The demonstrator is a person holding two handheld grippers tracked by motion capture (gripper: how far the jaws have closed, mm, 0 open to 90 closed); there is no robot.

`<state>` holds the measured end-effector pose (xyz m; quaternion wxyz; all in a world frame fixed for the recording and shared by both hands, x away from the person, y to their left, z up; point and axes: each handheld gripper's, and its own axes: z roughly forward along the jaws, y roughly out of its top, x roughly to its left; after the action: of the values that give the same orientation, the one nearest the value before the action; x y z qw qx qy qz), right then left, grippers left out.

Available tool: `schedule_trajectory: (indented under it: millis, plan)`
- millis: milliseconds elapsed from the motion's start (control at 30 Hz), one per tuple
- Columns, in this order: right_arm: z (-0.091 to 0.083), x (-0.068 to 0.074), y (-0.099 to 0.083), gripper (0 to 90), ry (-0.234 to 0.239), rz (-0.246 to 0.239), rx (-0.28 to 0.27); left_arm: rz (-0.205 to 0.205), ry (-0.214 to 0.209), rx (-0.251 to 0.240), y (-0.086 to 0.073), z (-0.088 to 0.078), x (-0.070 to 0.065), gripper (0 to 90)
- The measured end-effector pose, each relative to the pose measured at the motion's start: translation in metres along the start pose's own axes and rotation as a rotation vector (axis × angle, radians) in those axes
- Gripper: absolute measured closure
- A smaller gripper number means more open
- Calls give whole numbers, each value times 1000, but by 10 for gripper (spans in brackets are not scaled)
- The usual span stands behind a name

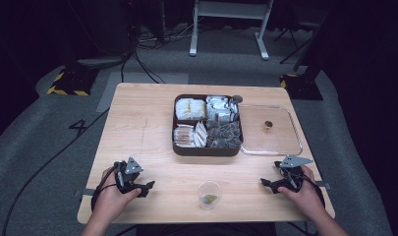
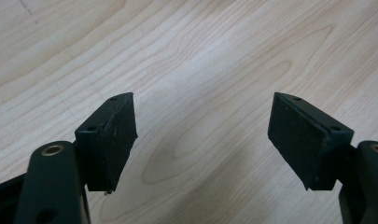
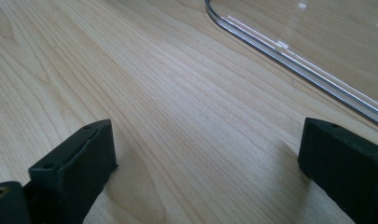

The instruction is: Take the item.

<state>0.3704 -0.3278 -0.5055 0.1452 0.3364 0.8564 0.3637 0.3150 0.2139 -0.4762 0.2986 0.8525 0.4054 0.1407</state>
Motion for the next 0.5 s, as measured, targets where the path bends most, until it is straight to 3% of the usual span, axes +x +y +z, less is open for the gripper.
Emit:
schedule_trajectory:
  millis: [200, 267, 433, 500]
  plan:
    - [0, 0, 0, 42, 0, 1, 0, 4, 6, 57, -12, 7, 5, 221]
    - [0, 0, 0, 41, 0, 1, 0, -11, 4, 52, -14, 8, 5, 205]
    - [0, 0, 0, 41, 0, 0, 0, -23, -1, 6, -20, 10, 8, 155]
    - [0, 0, 0, 42, 0, 1, 0, -20, 1, -46, -25, 13, 9, 133]
